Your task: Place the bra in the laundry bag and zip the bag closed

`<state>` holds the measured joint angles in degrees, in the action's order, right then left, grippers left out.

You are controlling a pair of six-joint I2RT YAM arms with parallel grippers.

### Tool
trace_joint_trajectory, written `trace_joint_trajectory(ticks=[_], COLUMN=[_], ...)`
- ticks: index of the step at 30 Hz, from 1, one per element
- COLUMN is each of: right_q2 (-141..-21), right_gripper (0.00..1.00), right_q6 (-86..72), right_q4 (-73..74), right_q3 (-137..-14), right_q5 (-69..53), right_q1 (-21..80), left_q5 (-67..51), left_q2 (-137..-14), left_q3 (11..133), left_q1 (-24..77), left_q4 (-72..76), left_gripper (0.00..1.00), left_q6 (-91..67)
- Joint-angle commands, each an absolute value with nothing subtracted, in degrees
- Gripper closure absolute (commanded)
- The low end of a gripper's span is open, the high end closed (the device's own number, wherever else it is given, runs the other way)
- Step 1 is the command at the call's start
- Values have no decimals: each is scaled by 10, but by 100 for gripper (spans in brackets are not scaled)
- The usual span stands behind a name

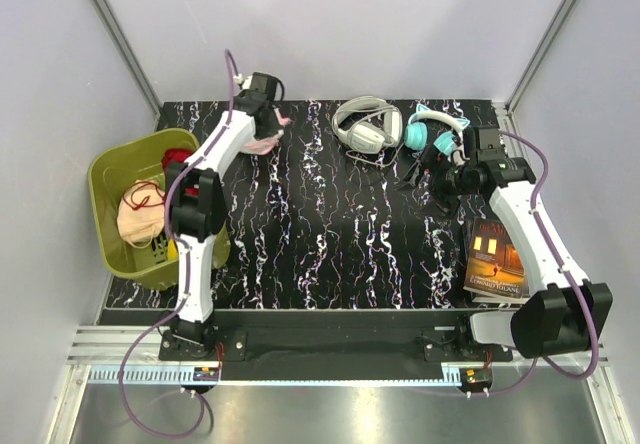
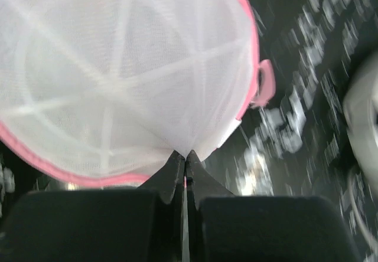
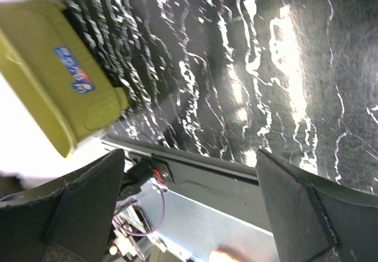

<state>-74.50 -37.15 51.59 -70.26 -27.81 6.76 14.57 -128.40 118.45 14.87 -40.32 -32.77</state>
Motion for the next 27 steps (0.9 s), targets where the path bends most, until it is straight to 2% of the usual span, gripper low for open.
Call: trace_joint_trajectory(ticks=[1, 7, 13, 18, 21, 27], right_q2=[-771, -816, -856, -871, -874, -892], right_gripper=[0, 0, 0, 0, 0, 0], right_q6=[-346, -282, -272, -279, -285, -294], right_q4=[540, 540, 511, 490, 476, 463], right_q3=[-718, -760, -780, -761, -747, -744], right_q5=[-257, -253, -278, -270, -256, -254], right_q1=[94, 128, 155, 184, 192, 201], left_q5=[101, 34, 10, 4, -22, -20], left_q2=[-1122, -943, -837, -792, -781, -780], left_q3=[1055, 842, 681, 633, 621, 595], left_q1=[183, 264, 344, 353, 355, 362], left_q4=[-398, -388, -352, -347, -345, -335], left_gripper=[100, 100, 100, 99, 95, 94], left_q6=[-303, -335, -357, -354, -346, -346])
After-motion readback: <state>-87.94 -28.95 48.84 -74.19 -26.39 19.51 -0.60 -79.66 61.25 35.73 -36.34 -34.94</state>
